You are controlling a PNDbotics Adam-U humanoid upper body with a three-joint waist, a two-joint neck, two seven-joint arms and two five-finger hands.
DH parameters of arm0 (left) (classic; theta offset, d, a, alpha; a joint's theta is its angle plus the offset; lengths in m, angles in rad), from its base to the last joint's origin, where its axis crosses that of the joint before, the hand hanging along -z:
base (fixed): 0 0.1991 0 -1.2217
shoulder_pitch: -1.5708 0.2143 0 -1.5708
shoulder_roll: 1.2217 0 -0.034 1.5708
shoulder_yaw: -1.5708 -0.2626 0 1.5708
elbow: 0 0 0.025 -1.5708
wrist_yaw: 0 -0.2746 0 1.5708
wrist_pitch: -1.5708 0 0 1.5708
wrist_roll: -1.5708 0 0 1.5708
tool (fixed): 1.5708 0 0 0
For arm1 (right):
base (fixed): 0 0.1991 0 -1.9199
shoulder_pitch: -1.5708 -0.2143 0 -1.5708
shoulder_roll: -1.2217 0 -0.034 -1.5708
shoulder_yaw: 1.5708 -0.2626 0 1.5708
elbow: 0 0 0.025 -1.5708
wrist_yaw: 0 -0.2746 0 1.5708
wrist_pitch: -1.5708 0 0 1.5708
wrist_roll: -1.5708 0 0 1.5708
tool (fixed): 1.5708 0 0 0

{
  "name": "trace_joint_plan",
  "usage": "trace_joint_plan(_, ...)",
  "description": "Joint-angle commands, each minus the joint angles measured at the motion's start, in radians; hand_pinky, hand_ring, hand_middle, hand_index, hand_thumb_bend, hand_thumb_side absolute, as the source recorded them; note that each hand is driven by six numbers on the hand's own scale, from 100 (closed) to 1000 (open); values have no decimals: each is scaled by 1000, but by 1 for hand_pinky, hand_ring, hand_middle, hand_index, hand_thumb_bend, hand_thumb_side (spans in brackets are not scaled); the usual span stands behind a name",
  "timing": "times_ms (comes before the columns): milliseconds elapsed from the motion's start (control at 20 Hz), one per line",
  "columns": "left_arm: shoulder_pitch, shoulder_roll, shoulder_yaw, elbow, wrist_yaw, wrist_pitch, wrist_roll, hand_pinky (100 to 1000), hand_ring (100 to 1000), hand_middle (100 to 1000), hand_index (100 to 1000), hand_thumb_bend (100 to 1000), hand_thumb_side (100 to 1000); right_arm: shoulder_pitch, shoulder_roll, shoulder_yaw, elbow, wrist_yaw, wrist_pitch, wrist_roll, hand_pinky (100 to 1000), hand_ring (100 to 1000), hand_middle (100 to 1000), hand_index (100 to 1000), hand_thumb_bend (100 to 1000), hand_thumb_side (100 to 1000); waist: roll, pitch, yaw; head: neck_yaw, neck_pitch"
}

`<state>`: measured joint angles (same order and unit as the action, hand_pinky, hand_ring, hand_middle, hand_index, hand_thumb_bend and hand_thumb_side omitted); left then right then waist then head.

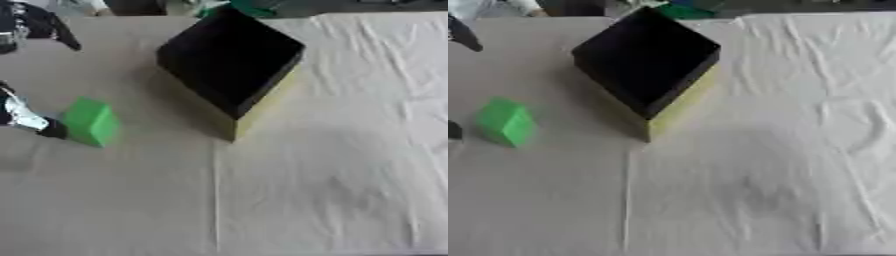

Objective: Pick up objects on the table and place them in the box.

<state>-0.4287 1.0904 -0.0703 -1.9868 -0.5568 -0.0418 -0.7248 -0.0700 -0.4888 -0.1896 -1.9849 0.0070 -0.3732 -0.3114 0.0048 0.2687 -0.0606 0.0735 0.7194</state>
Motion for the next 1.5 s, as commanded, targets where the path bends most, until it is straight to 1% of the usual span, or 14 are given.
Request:
trace_joint_plan(50, 2, 43, 1, -13, -16, -1, -28, 822, 846, 809, 877, 762, 572, -7, -16, -3, -15, -3, 3, 2, 733, 730, 662, 893, 100, 1000, 2, -13, 0, 4, 6)
trace_joint_plan(200, 15, 43, -7, -13, -11, -1, -30, 822, 846, 816, 893, 687, 519, -8, -13, -2, -15, -5, 4, 4, 732, 729, 660, 893, 100, 1000, 1, -12, -1, 5, 7)
trace_joint_plan(300, 25, 46, -11, -13, -10, 0, -28, 822, 849, 828, 914, 656, 498, -9, -12, -2, -15, -5, 5, 5, 732, 728, 659, 893, 100, 1000, 2, -12, -2, 6, 7)
trace_joint_plan(400, 35, 49, -16, -8, -10, 1, -28, 828, 858, 836, 924, 643, 483, -10, -11, -1, -15, -6, 6, 6, 731, 727, 658, 893, 100, 1000, 2, -11, -2, 6, 7)
trace_joint_plan(600, 52, 52, -20, -5, -20, -3, -24, 837, 873, 879, 988, 632, 438, -11, -9, -1, -15, -8, 9, 7, 731, 724, 655, 892, 100, 1000, 1, -10, -1, 6, 8)
trace_joint_plan(750, 69, 58, -17, -4, -36, -7, -10, 837, 873, 880, 995, 607, 406, -12, -9, 0, -15, -8, 10, 8, 730, 722, 653, 892, 100, 1000, 1, -10, 2, 6, 8)
trace_joint_plan(900, 82, 62, -15, -5, -52, -15, 6, 833, 868, 880, 999, 511, 306, -13, -9, 2, -15, -10, 13, 11, 729, 720, 651, 892, 100, 1000, 2, -10, 5, 5, 8)
trace_joint_plan(950, 88, 64, -16, -4, -55, -18, 12, 829, 865, 877, 998, 496, 294, -14, -8, 3, -15, -10, 14, 12, 729, 719, 650, 892, 100, 1000, 2, -10, 6, 5, 8)
trace_joint_plan(1000, 93, 65, -18, -1, -56, -21, 18, 826, 865, 877, 1000, 499, 298, -15, -8, 3, -15, -11, 15, 14, 729, 719, 649, 892, 100, 1000, 2, -10, 6, 5, 8)
trace_joint_plan(1100, 104, 65, -23, 10, -45, -24, 30, 821, 866, 872, 1000, 540, 344, -15, -7, 4, -15, -12, 18, 16, 728, 717, 647, 892, 100, 1000, 2, -10, 6, 6, 8)
trace_joint_plan(1200, 110, 68, -29, 24, -39, -30, 40, 820, 871, 875, 1000, 549, 340, -15, -6, 5, -15, -13, 21, 18, 728, 716, 646, 892, 100, 1000, 1, -9, 4, 6, 8)
trace_joint_plan(1250, 113, 70, -32, 31, -40, -34, 45, 816, 869, 871, 1000, 548, 333, -16, -5, 6, -15, -13, 22, 19, 728, 715, 645, 892, 100, 1000, 1, -9, 4, 6, 8)
trace_joint_plan(1350, 117, 73, -38, 43, -47, -44, 60, 807, 861, 864, 1000, 514, 268, -17, -4, 6, -15, -15, 23, 20, 727, 713, 643, 892, 100, 1000, 1, -9, 4, 7, 8)
trace_joint_plan(1500, 125, 77, -48, 64, -61, -60, 88, 803, 859, 872, 1000, 477, 221, -19, -3, 8, -15, -16, 25, 22, 727, 712, 641, 892, 100, 1000, 2, -8, 3, 7, 7)
